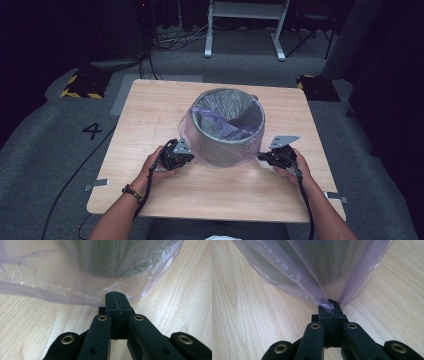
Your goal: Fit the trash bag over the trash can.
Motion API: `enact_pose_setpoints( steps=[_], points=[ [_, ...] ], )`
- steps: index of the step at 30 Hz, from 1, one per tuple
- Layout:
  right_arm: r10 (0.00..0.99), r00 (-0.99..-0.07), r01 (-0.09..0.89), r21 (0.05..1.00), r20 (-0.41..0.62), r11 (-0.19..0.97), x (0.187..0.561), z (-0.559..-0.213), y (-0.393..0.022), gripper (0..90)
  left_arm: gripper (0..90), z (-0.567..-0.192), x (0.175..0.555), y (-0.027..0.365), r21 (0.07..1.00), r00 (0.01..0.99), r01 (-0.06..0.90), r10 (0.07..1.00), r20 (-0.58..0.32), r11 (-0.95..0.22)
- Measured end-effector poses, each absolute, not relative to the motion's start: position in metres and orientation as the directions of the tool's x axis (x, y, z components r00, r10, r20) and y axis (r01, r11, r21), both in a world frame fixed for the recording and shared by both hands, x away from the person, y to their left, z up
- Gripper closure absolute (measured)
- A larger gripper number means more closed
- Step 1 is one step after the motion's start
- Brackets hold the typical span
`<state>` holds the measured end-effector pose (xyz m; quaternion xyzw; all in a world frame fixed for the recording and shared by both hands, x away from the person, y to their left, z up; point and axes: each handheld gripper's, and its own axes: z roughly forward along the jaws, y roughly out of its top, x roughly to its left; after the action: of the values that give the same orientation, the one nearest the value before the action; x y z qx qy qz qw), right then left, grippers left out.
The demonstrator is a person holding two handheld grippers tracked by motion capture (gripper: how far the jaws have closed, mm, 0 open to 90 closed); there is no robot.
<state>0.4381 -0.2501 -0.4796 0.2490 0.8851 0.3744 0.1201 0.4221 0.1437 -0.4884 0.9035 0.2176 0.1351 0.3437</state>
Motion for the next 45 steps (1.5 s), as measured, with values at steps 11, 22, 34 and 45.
enact_pose_setpoints(
  steps=[11, 22, 34, 45],
  points=[
    [0.549, -0.836, 0.378, 0.734, 0.009, 0.564, 0.439, -0.480, -0.255, 67.8, 52.4, -0.483, 0.420, 0.154, 0.716, 0.825, 0.349, 0.561, 0.071, -0.605],
    [0.567, -0.822, 0.375, 0.802, 0.055, 0.465, 0.425, -0.465, -0.278, 34.1, 22.0, -0.478, 0.398, 0.174, 0.735, 0.817, 0.366, 0.575, 0.039, -0.570],
    [0.583, -0.808, 0.364, 0.849, 0.083, 0.383, 0.418, -0.460, -0.290, 21.5, 16.8, -0.495, 0.380, 0.185, 0.704, 0.810, 0.404, 0.585, 0.021, -0.584],
    [0.609, -0.793, 0.273, 0.906, 0.020, 0.325, 0.407, -0.428, -0.291, 21.4, 16.5, -0.502, 0.373, 0.186, 0.707, 0.815, 0.412, 0.579, -0.004, -0.575]
  ],
)
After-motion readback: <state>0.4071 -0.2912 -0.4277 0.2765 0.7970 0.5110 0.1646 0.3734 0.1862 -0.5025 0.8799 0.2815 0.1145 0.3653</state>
